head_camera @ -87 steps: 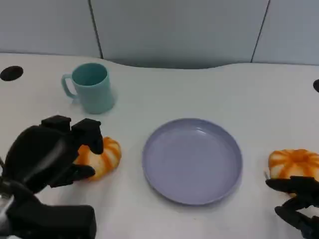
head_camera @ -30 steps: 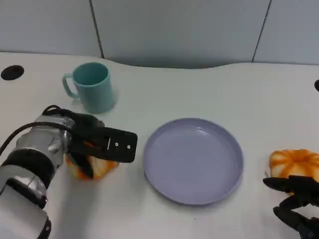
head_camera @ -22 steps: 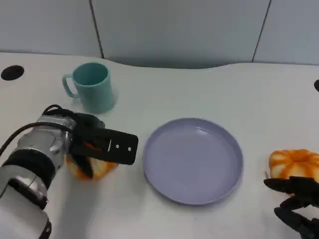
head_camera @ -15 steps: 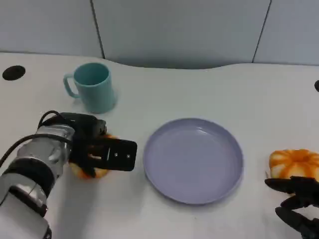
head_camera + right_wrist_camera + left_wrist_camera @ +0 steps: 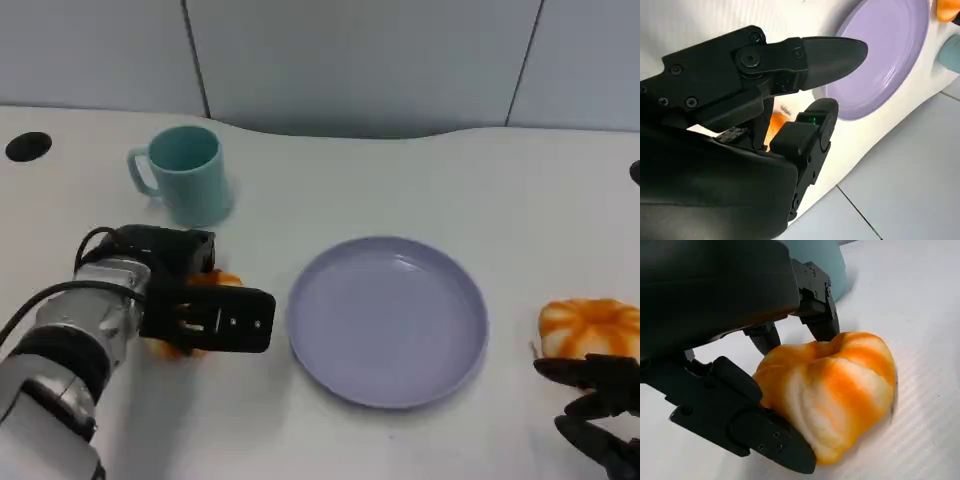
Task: Grasp the bread from the table and place it into the plate.
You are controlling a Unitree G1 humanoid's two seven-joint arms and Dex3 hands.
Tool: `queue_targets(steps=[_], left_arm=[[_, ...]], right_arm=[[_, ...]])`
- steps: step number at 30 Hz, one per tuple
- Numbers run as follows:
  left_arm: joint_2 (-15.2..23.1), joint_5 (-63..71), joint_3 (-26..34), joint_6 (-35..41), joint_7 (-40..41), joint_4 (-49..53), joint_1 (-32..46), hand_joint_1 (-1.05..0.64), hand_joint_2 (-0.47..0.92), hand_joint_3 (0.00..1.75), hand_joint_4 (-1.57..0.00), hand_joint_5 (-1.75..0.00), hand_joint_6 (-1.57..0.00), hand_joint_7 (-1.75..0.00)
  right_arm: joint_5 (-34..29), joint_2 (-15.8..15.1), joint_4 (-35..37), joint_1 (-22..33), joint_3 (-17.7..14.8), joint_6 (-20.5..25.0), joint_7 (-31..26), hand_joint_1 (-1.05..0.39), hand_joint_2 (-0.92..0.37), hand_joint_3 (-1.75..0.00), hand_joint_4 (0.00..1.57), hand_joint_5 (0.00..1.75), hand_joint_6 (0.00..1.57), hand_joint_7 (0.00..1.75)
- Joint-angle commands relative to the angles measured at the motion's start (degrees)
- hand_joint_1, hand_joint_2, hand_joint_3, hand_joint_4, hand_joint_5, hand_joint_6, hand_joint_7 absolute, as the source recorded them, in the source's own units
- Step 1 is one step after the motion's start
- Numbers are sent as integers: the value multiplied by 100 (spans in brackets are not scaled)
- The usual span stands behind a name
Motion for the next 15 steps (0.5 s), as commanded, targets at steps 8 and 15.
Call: queue_targets(steps=[8,15], left_arm=[[-107,-764,693,-829,1438,337,757,-8,90,18,-77,-175,-59,-175],[-38,-1199,1061,-1204,1145,206,712,-4,85,14,-77,-175,-58,-175]], right_arm=[[97,-89,-90,-16,-150,-11,67,-24,-92,-35,61,75,80,1],[43,-51,-102,-32,-118,62,26,-25,-92,-33,62,75,81,1]])
